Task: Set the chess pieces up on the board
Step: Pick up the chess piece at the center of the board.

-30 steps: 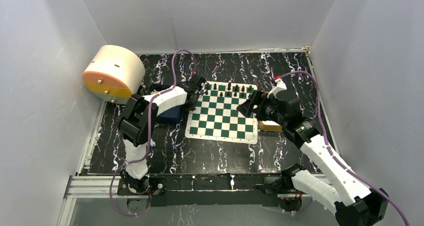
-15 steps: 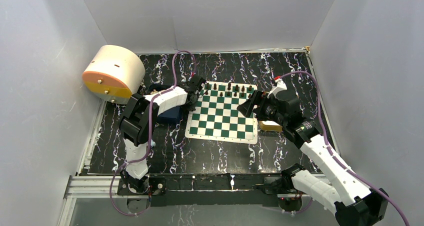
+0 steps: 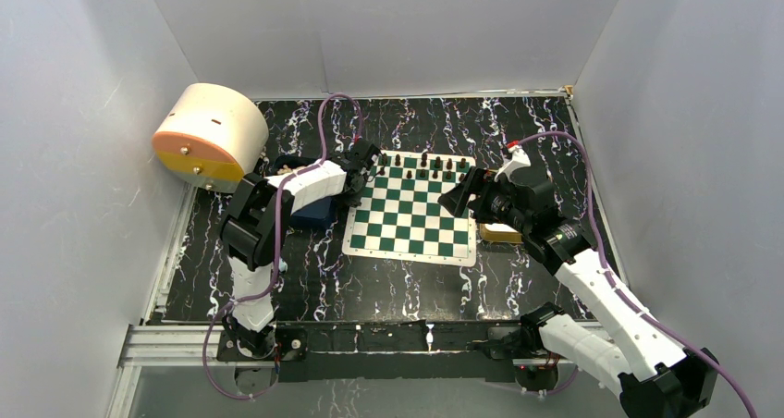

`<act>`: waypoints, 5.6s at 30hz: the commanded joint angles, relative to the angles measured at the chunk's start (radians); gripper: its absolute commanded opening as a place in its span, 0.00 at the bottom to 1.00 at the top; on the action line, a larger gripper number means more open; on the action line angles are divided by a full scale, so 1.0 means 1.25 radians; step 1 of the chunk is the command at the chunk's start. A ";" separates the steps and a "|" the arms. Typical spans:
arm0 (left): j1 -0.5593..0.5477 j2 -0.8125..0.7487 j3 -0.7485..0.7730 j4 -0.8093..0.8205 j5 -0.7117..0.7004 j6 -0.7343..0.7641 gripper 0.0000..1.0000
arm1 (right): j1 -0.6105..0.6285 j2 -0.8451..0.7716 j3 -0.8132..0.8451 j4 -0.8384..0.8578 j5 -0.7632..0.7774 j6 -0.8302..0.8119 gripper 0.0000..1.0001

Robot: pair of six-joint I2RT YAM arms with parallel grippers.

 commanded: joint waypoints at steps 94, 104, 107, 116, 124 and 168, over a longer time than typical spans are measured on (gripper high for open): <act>-0.018 -0.358 -0.245 0.827 0.754 -0.861 0.09 | 0.011 0.232 -0.122 0.810 -0.220 -0.221 0.47; -0.023 -0.360 -0.260 0.851 0.750 -0.880 0.09 | 0.010 0.237 -0.118 0.833 -0.213 -0.197 0.39; -0.024 -0.364 -0.264 0.852 0.747 -0.881 0.09 | 0.010 0.232 -0.124 0.834 -0.212 -0.198 0.25; -0.026 -0.388 -0.266 0.822 0.739 -0.847 0.26 | 0.011 0.192 -0.135 0.763 -0.234 -0.292 0.08; -0.026 -0.407 -0.124 0.467 0.707 -0.537 0.36 | 0.011 0.155 -0.111 0.609 -0.293 -0.419 0.07; -0.070 -0.304 0.009 0.211 0.778 -0.367 0.09 | 0.011 0.179 -0.058 0.498 -0.349 -0.423 0.12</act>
